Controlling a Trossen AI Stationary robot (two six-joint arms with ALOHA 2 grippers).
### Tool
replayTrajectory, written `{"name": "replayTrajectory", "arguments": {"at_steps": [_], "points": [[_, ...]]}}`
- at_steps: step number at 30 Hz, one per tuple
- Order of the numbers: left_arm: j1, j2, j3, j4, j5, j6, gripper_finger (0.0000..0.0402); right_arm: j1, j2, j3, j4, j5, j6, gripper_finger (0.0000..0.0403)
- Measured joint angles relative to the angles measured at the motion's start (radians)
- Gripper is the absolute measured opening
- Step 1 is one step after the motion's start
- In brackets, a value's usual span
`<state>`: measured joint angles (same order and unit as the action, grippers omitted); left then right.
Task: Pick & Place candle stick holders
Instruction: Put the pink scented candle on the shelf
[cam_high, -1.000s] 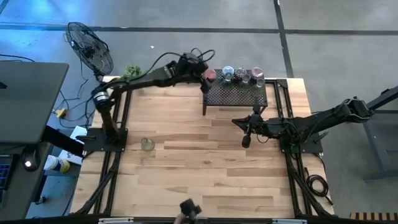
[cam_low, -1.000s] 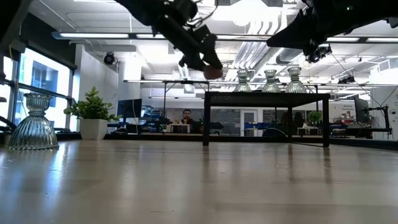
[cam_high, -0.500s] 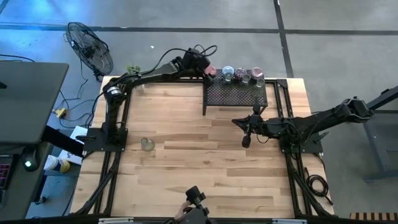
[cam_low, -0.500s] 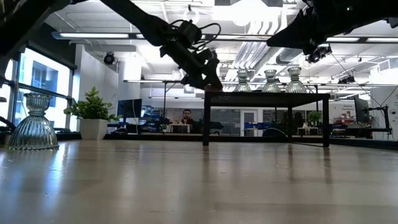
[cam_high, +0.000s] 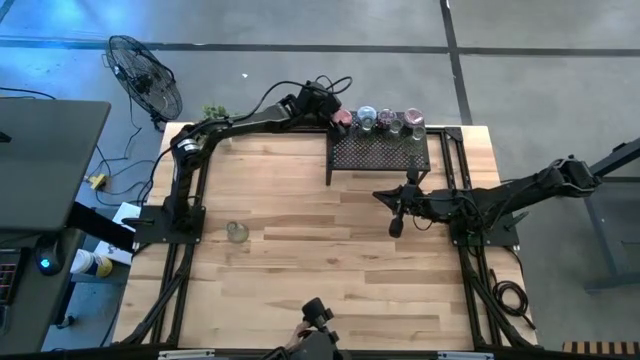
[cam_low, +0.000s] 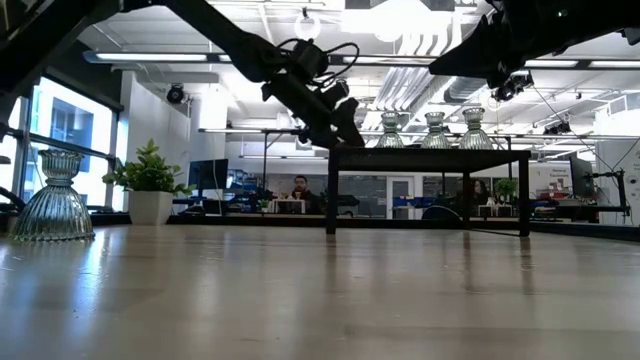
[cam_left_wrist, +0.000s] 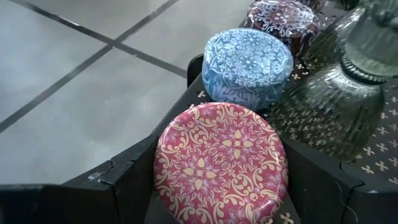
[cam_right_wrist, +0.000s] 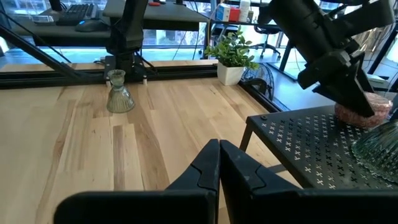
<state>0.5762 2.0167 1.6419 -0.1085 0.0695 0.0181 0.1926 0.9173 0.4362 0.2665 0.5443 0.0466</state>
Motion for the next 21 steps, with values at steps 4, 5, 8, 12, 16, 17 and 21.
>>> {"name": "replayTrajectory", "arguments": {"at_steps": [4, 5, 8, 12, 16, 17, 21], "points": [[0.000, 0.002, 0.001, -0.001, 0.000, 0.001, 0.0289, 0.000, 0.000, 0.000, 0.000, 0.000, -0.001, 0.0001], [0.000, 0.002, 0.001, -0.002, 0.000, 0.002, 0.0289, 0.000, 0.000, 0.000, 0.000, 0.000, -0.001, 0.0002], [0.000, 0.002, 0.001, -0.002, 0.000, 0.002, 0.0289, 0.000, 0.000, 0.000, 0.000, -0.001, -0.002, 0.0001], [0.000, 0.002, 0.001, -0.002, 0.000, 0.003, 0.0290, 0.000, 0.000, 0.000, 0.000, -0.001, 0.000, 0.0001], [0.000, 0.002, 0.001, -0.002, -0.003, 0.003, 0.0290, 0.000, 0.000, 0.000, 0.000, -0.001, 0.000, 0.0001], [0.000, 0.003, 0.001, -0.002, -0.007, 0.003, 0.0293, 0.000, 0.000, 0.000, 0.000, -0.001, 0.000, 0.0001], [0.000, 0.003, 0.001, -0.004, -0.012, 0.003, 0.0318, 0.000, 0.000, 0.000, 0.000, -0.001, 0.000, 0.0002]]}}
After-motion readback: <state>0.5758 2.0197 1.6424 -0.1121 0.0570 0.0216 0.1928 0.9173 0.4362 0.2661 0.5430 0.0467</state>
